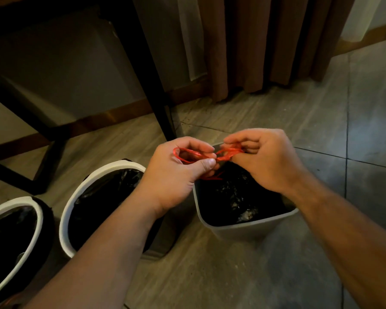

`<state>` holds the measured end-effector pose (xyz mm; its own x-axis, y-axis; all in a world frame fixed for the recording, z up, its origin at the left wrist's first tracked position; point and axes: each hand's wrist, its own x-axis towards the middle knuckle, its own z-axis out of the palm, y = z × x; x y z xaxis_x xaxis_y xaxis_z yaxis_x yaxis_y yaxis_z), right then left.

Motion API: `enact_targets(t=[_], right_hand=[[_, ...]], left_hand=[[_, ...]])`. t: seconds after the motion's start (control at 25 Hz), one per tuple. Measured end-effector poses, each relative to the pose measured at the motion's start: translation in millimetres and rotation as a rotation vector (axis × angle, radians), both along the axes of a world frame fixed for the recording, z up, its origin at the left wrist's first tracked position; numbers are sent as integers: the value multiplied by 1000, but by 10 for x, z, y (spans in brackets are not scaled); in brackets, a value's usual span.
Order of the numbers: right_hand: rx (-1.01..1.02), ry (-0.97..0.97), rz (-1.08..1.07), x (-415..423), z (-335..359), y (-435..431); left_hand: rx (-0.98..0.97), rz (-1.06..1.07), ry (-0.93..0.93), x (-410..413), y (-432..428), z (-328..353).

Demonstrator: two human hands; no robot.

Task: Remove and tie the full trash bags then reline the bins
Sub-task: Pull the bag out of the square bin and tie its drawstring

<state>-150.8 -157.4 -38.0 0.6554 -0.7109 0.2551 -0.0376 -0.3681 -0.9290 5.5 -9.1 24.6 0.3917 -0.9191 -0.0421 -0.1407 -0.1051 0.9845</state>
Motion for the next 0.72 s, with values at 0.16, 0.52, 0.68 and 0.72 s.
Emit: enact_targets(t=[0.16, 0.52, 0.68, 0.72], right_hand=[[452, -343, 99, -150, 69, -69], [448, -300, 122, -228, 142, -38], [705, -536, 161, -307, 185, -145], [762, -546, 113, -368, 187, -220]], left_hand=[[-37, 64, -40, -22, -29, 4], [-89, 91, -29, -92, -68, -51], [-98, 122, 58, -6, -1, -130], [-89, 146, 91, 34, 44, -182]])
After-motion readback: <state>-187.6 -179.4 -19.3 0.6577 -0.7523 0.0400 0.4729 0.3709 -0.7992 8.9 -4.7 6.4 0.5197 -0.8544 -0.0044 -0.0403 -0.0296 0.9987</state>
